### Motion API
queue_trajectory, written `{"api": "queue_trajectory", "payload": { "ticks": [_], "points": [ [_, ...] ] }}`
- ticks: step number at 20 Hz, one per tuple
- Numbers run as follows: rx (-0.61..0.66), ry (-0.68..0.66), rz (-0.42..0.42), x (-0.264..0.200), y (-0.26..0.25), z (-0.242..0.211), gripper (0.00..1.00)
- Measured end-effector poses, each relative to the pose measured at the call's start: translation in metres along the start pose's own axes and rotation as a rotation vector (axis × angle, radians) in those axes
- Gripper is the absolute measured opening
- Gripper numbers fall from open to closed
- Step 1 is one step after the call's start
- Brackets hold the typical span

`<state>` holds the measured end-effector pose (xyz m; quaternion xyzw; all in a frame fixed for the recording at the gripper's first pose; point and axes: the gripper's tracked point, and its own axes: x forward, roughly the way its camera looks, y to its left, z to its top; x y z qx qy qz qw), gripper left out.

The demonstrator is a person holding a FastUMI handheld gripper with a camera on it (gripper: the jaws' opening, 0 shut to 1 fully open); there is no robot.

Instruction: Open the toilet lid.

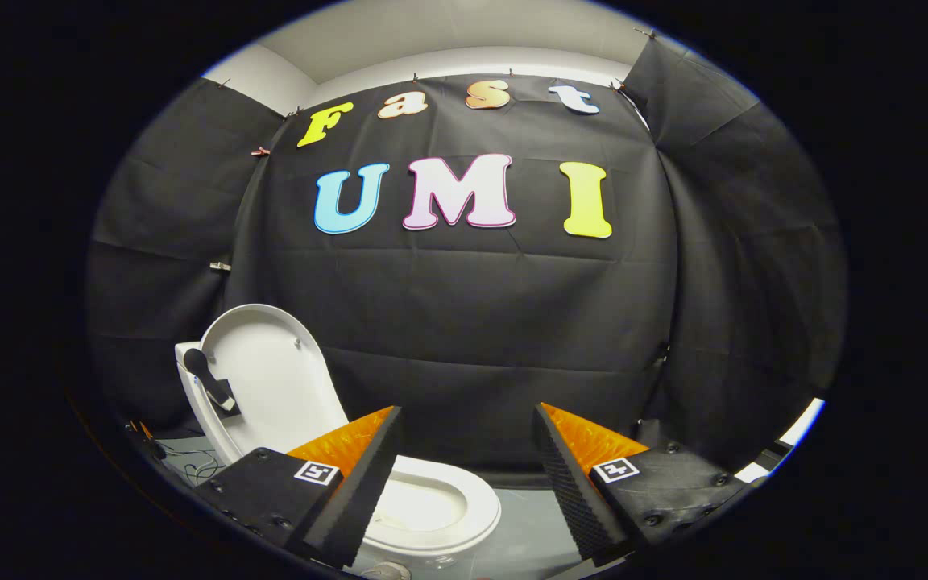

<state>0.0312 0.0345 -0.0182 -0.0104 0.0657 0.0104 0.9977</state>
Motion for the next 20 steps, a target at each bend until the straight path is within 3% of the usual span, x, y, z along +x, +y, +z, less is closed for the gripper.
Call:
{"api": "queue_trajectory", "payload": {
  "ticks": [11, 15, 20],
  "points": [
    [-0.001, -0.119, 0.032, 0.028, -0.010, 0.016, 0.98],
    [0.028, -0.103, 0.023, 0.046, -0.029, 0.009, 0.98],
    [0.035, -0.198, 0.029, 0.072, -0.058, 0.026, 0.98]
  ]
}}
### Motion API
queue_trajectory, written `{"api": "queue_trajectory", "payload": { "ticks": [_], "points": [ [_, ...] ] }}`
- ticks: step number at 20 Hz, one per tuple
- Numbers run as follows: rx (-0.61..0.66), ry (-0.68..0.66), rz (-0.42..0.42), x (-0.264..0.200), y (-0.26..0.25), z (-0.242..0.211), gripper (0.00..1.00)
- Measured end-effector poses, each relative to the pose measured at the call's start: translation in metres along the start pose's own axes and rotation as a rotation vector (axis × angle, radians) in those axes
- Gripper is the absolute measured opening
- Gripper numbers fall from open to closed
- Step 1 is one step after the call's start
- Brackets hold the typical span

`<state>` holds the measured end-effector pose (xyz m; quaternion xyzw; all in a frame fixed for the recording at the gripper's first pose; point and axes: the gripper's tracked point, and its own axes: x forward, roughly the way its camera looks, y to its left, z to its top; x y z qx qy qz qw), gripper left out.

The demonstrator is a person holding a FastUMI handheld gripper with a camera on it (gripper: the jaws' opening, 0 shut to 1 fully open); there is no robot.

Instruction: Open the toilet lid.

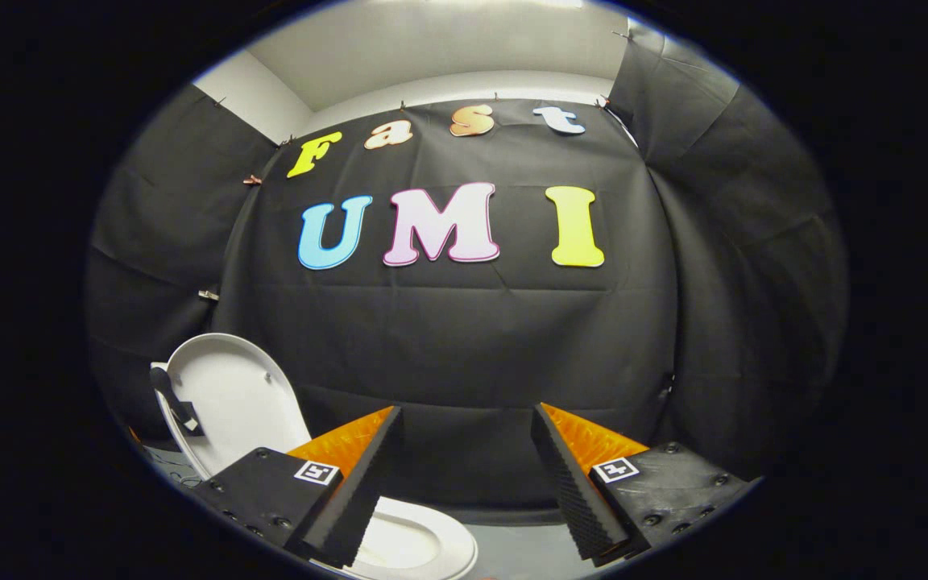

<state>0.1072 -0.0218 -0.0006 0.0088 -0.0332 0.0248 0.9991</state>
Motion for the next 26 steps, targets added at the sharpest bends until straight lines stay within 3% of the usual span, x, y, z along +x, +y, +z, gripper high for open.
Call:
{"api": "queue_trajectory", "payload": {
  "ticks": [5, 10, 16, 26],
  "points": [
    [0.012, 0.012, -0.060, 0.031, -0.045, -0.006, 0.98],
    [-0.017, 0.041, -0.115, 0.005, -0.051, -0.006, 0.98],
    [0.017, 0.024, -0.108, -0.025, -0.027, 0.003, 0.98],
    [0.049, 0.056, -0.091, -0.031, -0.016, -0.005, 0.98]
  ]
}}
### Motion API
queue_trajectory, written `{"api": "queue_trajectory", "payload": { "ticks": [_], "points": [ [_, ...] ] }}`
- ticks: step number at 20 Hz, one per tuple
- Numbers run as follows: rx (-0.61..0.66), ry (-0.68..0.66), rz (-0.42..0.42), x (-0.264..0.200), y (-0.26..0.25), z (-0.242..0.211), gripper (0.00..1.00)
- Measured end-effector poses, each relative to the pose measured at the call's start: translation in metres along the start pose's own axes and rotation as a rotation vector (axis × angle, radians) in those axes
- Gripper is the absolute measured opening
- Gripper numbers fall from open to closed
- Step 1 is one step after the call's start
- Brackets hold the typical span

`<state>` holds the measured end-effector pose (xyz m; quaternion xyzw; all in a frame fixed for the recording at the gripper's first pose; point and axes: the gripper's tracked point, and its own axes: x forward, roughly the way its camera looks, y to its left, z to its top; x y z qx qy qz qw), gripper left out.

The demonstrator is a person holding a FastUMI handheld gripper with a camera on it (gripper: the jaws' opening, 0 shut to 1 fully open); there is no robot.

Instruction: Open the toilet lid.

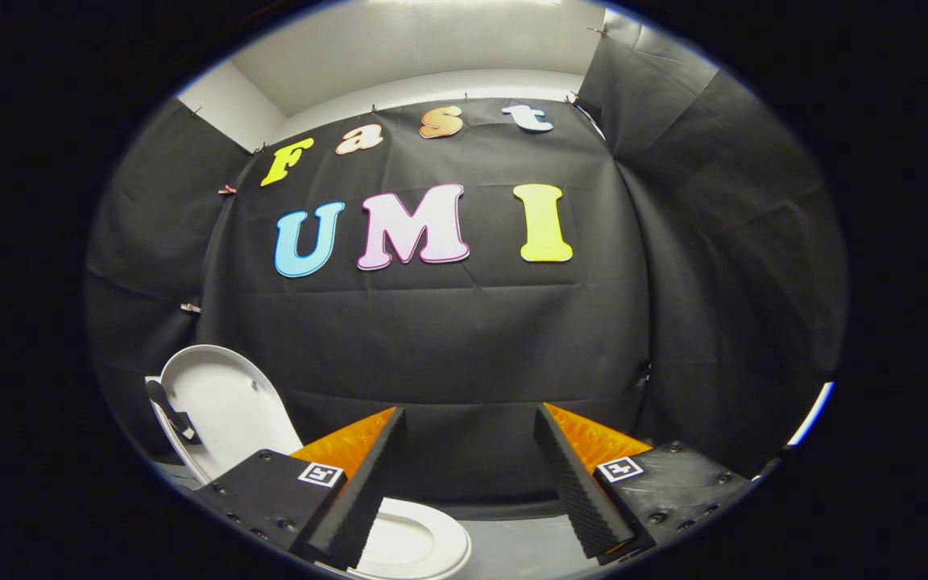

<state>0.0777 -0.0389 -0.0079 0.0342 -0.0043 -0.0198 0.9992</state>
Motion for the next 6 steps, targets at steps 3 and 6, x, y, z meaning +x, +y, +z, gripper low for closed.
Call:
{"api": "queue_trajectory", "payload": {
  "ticks": [3, 6],
  "points": [
    [-0.019, 0.003, 0.028, -0.004, 0.015, 0.000, 0.98],
    [-0.066, -0.015, 0.066, -0.006, 0.031, 0.003, 0.98]
  ]
}}
